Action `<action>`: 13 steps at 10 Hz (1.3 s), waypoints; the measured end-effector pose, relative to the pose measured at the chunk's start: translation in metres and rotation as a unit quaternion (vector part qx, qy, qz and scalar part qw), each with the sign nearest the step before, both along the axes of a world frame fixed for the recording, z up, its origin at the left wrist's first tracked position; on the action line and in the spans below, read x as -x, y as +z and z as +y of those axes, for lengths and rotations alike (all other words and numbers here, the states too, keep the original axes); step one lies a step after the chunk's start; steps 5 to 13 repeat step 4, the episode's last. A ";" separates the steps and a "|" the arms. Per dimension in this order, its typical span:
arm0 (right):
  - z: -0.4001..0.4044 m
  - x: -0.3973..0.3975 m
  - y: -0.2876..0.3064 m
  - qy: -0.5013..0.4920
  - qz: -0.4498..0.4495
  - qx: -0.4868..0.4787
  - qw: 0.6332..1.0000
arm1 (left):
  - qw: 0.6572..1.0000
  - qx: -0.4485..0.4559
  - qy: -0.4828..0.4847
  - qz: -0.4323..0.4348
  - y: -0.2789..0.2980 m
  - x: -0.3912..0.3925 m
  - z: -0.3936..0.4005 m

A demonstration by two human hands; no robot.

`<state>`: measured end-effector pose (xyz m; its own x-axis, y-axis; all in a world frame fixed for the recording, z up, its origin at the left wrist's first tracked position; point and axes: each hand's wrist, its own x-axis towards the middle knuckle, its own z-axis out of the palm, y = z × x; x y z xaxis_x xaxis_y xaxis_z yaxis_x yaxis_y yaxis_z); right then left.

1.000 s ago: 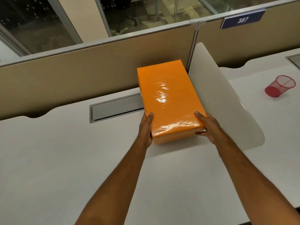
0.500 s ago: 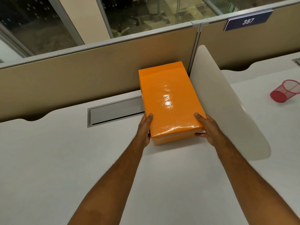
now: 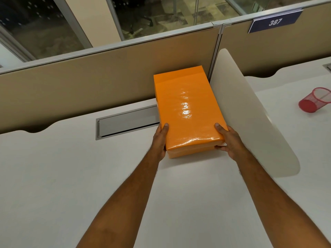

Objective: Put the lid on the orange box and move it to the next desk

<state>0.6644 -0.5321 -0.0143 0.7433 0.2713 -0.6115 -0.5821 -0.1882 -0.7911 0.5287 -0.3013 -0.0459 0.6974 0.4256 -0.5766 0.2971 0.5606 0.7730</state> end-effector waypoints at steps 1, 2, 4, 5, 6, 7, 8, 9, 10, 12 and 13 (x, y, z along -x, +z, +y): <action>0.001 0.002 0.002 -0.005 -0.010 0.003 1.000 | 1.000 -0.019 -0.007 0.007 0.007 0.001 -0.002; 0.002 0.006 0.003 -0.016 -0.047 0.024 0.998 | 0.998 -0.053 -0.013 0.032 0.013 0.003 -0.005; 0.008 0.032 0.000 -0.007 -0.246 0.219 0.944 | 0.980 -0.161 -0.019 0.116 0.005 0.032 0.004; 0.008 0.032 0.000 -0.007 -0.246 0.219 0.944 | 0.980 -0.161 -0.019 0.116 0.005 0.032 0.004; 0.008 0.032 0.000 -0.007 -0.246 0.219 0.944 | 0.980 -0.161 -0.019 0.116 0.005 0.032 0.004; 0.008 0.032 0.000 -0.007 -0.246 0.219 0.944 | 0.980 -0.161 -0.019 0.116 0.005 0.032 0.004; 0.008 0.032 0.000 -0.007 -0.246 0.219 0.944 | 0.980 -0.161 -0.019 0.116 0.005 0.032 0.004; 0.008 0.032 0.000 -0.007 -0.246 0.219 0.944 | 0.980 -0.161 -0.019 0.116 0.005 0.032 0.004; 0.008 0.032 0.000 -0.007 -0.246 0.219 0.944 | 0.980 -0.161 -0.019 0.116 0.005 0.032 0.004; 0.008 0.032 0.000 -0.007 -0.246 0.219 0.944 | 0.980 -0.161 -0.019 0.116 0.005 0.032 0.004; 0.008 0.032 0.000 -0.007 -0.246 0.219 0.944 | 0.980 -0.161 -0.019 0.116 0.005 0.032 0.004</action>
